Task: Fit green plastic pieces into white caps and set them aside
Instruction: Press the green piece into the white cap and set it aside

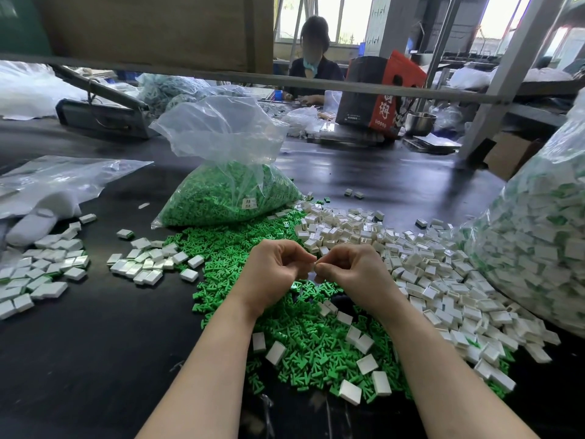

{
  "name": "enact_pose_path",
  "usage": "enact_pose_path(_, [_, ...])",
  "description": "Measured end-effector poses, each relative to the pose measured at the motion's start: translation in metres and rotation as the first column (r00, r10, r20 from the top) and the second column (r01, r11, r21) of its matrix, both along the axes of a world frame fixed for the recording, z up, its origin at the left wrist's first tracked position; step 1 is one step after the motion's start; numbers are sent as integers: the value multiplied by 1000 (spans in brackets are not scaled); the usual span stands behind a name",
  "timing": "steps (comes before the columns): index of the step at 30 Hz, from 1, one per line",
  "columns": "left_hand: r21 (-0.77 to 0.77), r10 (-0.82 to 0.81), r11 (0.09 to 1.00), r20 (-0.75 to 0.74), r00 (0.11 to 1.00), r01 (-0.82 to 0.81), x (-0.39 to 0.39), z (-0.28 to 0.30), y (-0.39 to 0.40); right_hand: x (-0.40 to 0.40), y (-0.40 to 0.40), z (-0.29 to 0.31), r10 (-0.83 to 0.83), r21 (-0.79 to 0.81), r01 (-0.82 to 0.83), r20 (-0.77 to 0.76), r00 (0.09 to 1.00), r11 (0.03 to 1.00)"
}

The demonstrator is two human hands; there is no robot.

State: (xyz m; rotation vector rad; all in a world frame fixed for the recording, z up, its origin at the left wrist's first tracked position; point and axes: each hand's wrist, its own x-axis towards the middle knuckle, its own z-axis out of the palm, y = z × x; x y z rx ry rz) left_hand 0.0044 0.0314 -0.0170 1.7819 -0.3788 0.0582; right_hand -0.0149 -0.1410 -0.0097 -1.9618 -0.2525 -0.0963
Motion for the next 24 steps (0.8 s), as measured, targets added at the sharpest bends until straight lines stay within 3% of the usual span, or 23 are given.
enact_pose_path(4, [-153, 10, 988, -17, 1000, -12, -1, 4, -3, 2, 0, 0, -22, 116, 18, 29, 999, 993])
enact_pose_path(10, [-213, 1, 977, -27, 1000, -7, -1, 7, -3, 6, 0, -5, 2, 202, -19, 83, 997, 979])
enact_pose_path(19, [-136, -16, 991, -24, 1000, 13, -2, 12, -1, 5, 5, 0, 36, 322, -17, -54, 998, 947])
enact_pose_path(24, [-218, -24, 976, -35, 999, 16, -5, 16, -7, 7, 10, 0, 147, 312, -72, -226, 963, 948])
